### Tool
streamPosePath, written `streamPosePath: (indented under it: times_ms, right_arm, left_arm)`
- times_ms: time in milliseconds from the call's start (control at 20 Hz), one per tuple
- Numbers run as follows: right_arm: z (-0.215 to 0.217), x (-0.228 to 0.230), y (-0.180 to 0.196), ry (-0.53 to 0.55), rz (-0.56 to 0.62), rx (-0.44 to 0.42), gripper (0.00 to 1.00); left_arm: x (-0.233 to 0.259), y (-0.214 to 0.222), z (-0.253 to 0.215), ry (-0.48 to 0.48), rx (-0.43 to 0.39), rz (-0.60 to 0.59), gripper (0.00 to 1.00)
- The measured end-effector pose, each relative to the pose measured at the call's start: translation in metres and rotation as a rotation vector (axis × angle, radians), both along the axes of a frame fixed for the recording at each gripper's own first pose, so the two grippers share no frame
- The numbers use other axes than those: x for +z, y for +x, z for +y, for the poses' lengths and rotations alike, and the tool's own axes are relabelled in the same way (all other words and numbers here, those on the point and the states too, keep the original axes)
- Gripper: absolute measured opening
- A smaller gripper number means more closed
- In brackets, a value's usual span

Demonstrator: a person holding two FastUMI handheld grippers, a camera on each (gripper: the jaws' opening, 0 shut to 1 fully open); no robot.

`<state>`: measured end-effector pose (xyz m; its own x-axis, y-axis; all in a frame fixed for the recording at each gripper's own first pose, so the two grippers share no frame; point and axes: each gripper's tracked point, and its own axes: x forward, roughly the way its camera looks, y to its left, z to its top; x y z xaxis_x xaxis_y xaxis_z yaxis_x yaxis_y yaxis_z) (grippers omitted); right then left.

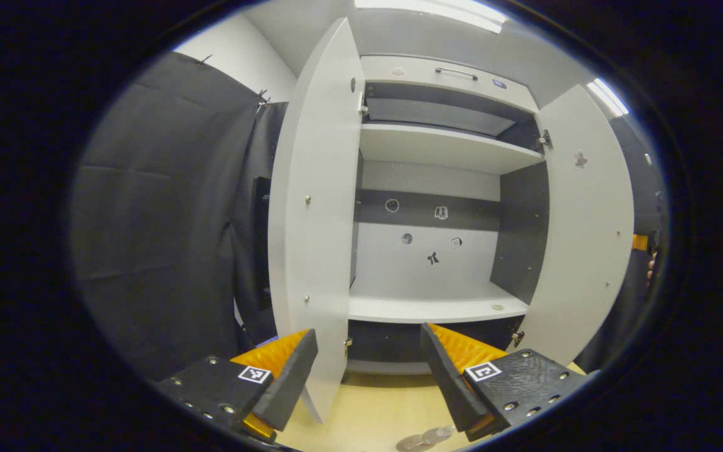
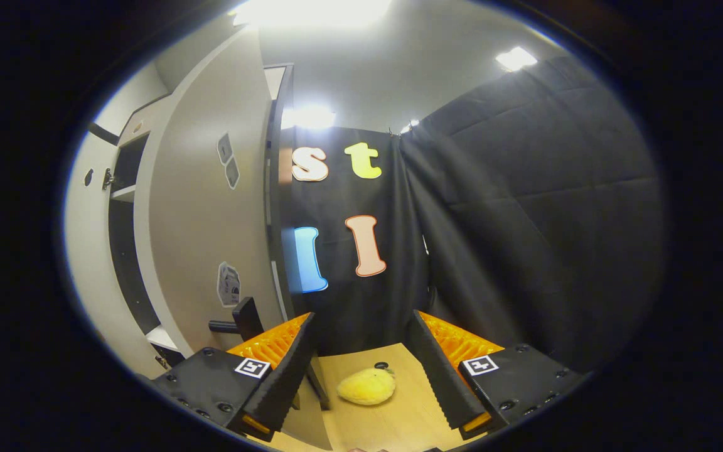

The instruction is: Grasp the bottle in the cabinet with the left hand and place it on the coaster, then close the right door with the right hand and the left door with the left hand.

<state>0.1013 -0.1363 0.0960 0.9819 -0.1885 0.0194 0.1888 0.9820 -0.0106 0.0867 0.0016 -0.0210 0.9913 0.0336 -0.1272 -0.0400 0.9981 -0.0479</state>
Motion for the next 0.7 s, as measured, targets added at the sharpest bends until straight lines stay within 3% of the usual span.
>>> streamPosePath:
  times_ms: [100, 150, 250, 350, 400, 600, 700]
  right_arm:
    - [0.013, -0.003, -0.002, 0.018, 0.001, 0.023, 0.95]
    - [0.022, -0.005, -0.002, 0.027, 0.004, 0.04, 0.95]
    - [0.041, -0.009, -0.001, 0.044, 0.008, 0.072, 0.95]
    - [0.063, -0.011, 0.002, 0.06, 0.006, 0.116, 0.95]
    - [0.074, -0.012, 0.004, 0.069, 0.002, 0.135, 0.95]
    - [0.122, -0.019, 0.016, 0.097, 0.002, 0.223, 0.96]
    - [0.151, -0.025, 0.023, 0.119, 0.015, 0.292, 0.97]
  left_arm:
    - [-0.001, -0.001, -0.001, -0.004, -0.02, -0.001, 1.0]
    - [-0.002, 0.0, 0.0, -0.009, -0.026, -0.002, 0.96]
    - [-0.003, 0.002, -0.002, -0.022, -0.051, -0.003, 1.0]
    - [-0.008, 0.002, -0.001, -0.017, -0.067, -0.001, 0.96]
    - [-0.009, 0.001, 0.001, -0.009, -0.068, 0.0, 1.0]
    - [-0.01, -0.011, 0.014, 0.01, -0.054, 0.0, 1.0]
    - [-0.009, -0.019, 0.02, -0.009, -0.044, -0.004, 0.96]
